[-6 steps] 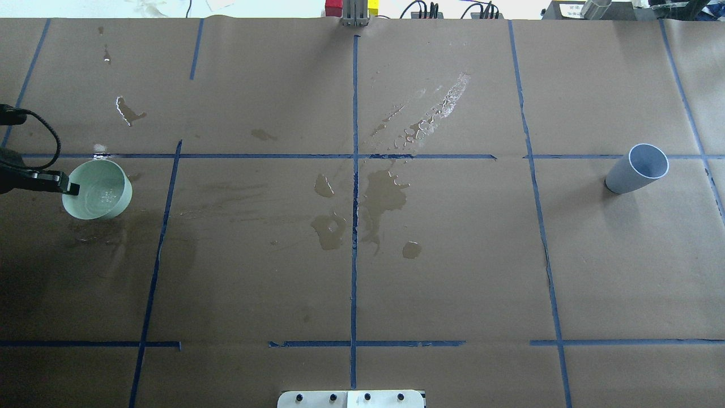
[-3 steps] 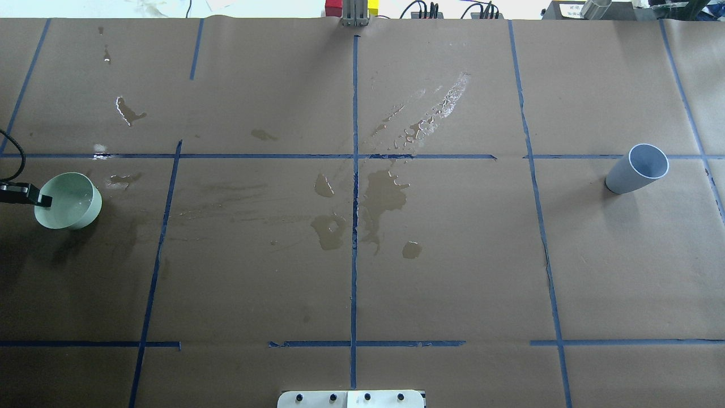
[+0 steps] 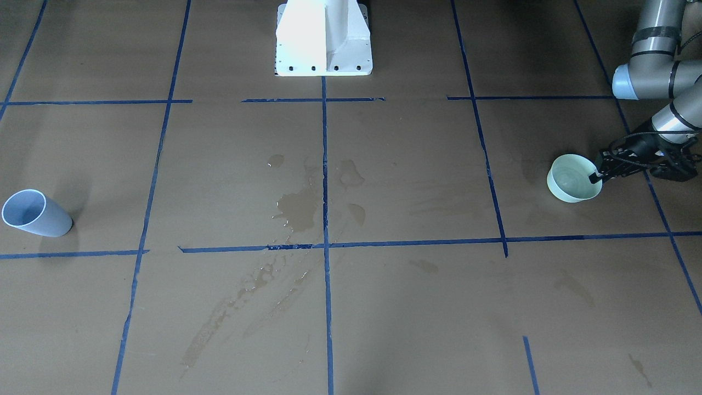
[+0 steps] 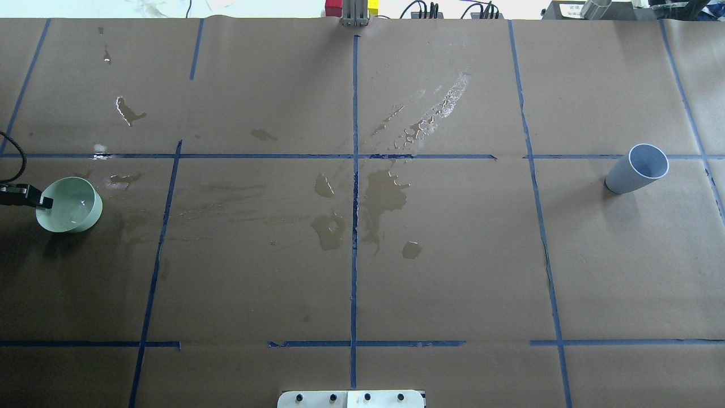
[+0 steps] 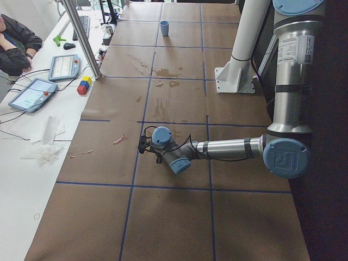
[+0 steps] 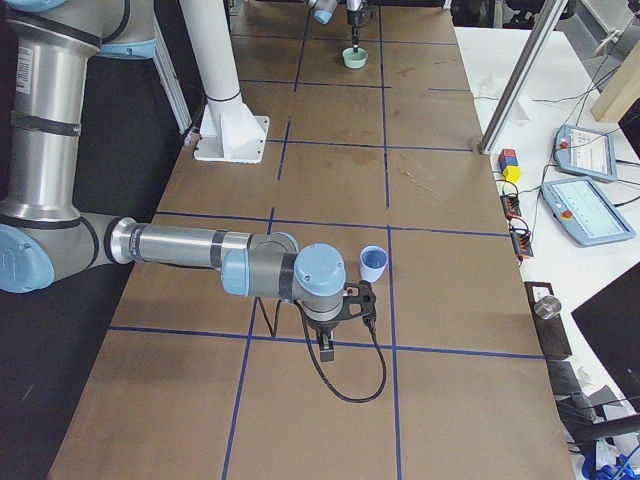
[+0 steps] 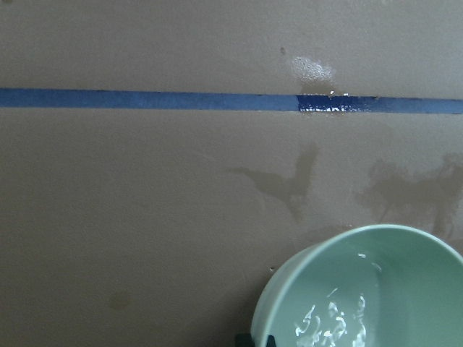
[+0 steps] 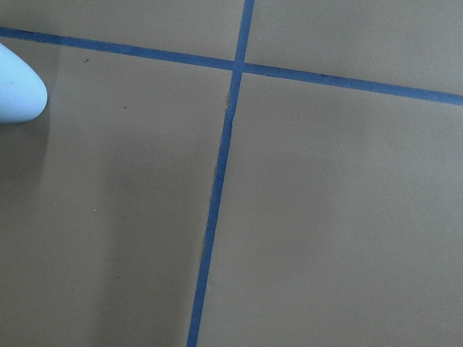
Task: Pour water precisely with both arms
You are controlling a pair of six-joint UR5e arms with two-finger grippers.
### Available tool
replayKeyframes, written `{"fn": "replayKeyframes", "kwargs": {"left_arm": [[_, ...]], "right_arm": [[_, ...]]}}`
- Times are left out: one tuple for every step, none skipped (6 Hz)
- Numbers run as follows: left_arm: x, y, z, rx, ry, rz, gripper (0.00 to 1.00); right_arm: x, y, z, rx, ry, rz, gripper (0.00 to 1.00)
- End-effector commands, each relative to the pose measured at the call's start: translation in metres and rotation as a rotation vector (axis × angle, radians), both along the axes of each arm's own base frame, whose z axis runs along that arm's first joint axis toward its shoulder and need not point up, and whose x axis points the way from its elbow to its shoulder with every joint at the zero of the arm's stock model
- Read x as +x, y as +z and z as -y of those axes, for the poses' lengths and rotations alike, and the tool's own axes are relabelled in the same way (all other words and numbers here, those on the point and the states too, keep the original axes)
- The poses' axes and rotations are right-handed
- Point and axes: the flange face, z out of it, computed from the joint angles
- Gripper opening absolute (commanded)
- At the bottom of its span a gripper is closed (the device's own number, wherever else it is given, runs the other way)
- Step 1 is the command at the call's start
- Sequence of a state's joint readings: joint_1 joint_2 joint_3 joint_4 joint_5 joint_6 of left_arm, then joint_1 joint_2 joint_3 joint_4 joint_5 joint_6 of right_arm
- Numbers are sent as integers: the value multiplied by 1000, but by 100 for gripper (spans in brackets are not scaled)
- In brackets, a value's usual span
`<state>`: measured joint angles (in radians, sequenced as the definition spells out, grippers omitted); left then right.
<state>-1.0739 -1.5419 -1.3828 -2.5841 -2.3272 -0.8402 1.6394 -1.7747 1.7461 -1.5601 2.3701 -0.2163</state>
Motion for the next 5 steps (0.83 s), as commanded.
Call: {"fn": "replayKeyframes", "kwargs": {"left_arm": [[0, -3, 0, 8, -2, -1, 100], [-17, -5, 5, 7, -31, -7, 100], [-21, -7, 5, 37, 5, -17, 100], [-40, -5, 13, 81, 23, 12, 100], [-62, -16, 23, 118, 53, 67, 100]], "right_arm": [[0, 0, 0, 0, 0, 0, 100], [0, 0, 0, 1, -1, 0, 100], [0, -1, 0, 3, 0, 1, 100], [0, -1, 0, 3, 0, 1, 100], [0, -1, 0, 4, 0, 1, 100]]}}
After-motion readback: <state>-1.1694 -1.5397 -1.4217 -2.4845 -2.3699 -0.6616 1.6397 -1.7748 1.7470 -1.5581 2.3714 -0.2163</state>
